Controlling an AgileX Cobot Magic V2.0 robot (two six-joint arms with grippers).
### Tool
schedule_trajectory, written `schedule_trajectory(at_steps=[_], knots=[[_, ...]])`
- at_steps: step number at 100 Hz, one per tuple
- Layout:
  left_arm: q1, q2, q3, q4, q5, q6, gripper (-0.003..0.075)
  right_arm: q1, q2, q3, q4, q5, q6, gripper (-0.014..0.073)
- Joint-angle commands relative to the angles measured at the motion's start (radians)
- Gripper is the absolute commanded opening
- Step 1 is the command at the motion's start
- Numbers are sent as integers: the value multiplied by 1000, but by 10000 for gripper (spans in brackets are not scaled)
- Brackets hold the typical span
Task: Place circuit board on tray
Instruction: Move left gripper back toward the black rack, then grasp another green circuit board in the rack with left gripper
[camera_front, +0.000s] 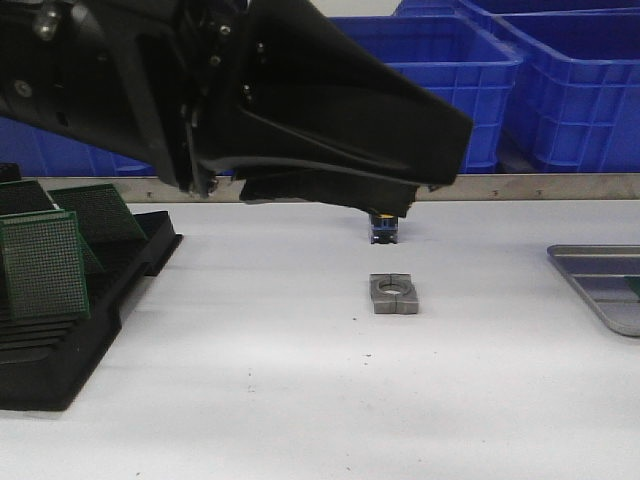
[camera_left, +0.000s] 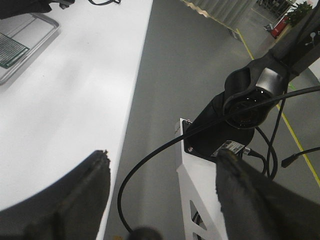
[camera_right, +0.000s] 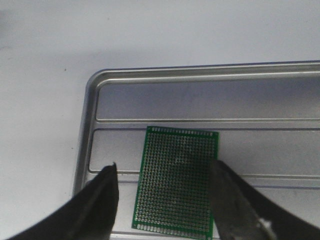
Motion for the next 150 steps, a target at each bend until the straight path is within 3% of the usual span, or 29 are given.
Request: schedule_trajectory(at_steps=[1,13,28,54,73,98,120,150], knots=[[-2,-34,-23,-59,61,-4,421,-6,-34,-28,23,-17,-1,464],[42,-42,-23,-40,61,-4,414,-6,-34,-28,23,-8,-1,464],[168,-86,-25,36,57,-4,403,-6,-34,-28,23,-4,-1,464],[417,-178,-25,317,54,-4,403,-6,-34,-28,23,-1,-1,464],[530,-270,-25,543,16,-4,403,-6,-34,-28,23,-1,-1,464],[551,-407,-25,955,-55,-18,403,-6,-34,-28,23,5,-1,464],[551,-428,-25,1326,-158,-243,403,-6,-32,-28,23,13,-1,464],[551,-364,-25,1388,-305,-251,403,-6,-31,-28,23,17,-1,464]])
